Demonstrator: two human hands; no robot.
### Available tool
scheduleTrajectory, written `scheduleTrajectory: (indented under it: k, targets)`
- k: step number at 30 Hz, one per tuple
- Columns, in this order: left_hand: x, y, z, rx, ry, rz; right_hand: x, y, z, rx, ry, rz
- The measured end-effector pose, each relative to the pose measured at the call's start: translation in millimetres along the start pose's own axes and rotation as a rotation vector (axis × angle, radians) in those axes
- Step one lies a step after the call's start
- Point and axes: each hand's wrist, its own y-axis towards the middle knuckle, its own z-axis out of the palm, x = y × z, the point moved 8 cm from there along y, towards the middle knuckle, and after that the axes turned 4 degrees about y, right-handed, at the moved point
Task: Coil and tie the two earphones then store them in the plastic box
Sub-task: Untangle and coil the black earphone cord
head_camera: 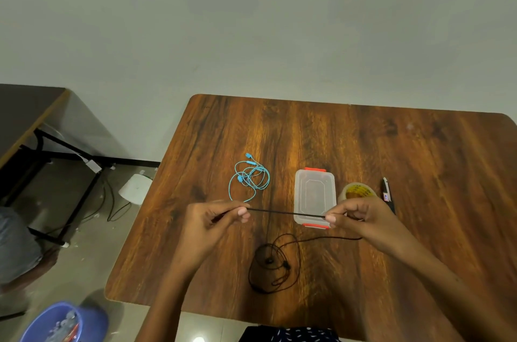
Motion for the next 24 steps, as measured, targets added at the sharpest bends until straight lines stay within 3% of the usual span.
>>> scheduleTrajectory:
  k: [9,16,24]
  targets:
    - [2,-4,5,0.055,0.262,0.027,15,-4,7,-0.136,-0.109,-0.1]
    - [-44,2,58,0.084,0.115,0.167,50,5,38,-0.049,-0.206,-0.235]
    - [-45,4,47,-0.005,0.17,0.218,46,10,37,-0.006,-0.047,-0.161]
